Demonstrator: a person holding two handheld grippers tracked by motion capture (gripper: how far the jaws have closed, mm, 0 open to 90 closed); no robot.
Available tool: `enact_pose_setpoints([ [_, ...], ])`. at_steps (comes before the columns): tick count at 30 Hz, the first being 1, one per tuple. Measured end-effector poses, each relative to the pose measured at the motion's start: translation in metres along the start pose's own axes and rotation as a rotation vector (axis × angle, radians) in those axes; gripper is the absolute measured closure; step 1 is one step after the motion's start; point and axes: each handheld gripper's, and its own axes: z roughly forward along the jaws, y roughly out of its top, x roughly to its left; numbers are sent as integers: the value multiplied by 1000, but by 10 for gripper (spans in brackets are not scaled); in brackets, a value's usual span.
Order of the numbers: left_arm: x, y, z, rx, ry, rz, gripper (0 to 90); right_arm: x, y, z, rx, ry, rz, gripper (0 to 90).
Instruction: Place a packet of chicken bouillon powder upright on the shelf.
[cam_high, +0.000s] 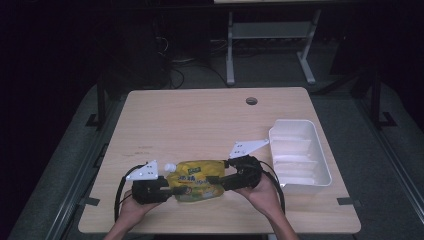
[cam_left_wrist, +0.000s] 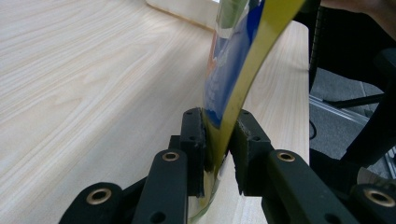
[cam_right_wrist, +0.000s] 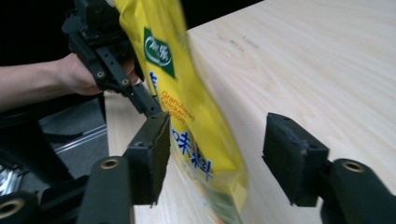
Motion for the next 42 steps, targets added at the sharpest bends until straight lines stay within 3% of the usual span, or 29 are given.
enact_pose_setpoints([
  [1, 0, 0, 0, -1, 0, -1, 757, 0, 0, 2, 7, -3, -7, 375],
  [3, 0, 0, 0, -2, 3, -3, 756, 1, -2, 6, 5, 49, -12, 364],
  [5, 0, 0, 0, -1, 5, -2, 756, 4, -2, 9, 19, 20, -37, 381],
  [7, 0, 0, 0, -1, 6, 0, 756, 4, -2, 10, 17, 29, -34, 387],
  [18, 0, -1, 0, -3, 18, -2, 752, 5, -5, 9, -1, -18, -41, 641],
  [20, 0, -1, 0, -3, 26, -3, 745, 4, -5, 8, -3, -9, -36, 684],
  [24, 2, -1, -1, -4, 34, -17, 702, 5, -6, 8, -6, -23, -45, 769],
  [27, 5, -2, -3, -8, 49, -39, 626, 5, -7, 9, -5, 3, -36, 828],
  [33, 10, -4, -7, -14, 69, -55, 563, 7, -7, 8, -15, 21, -43, 874],
  [42, 17, -7, -16, -28, 108, -83, 505, 10, -6, 1, -42, -18, -65, 893],
])
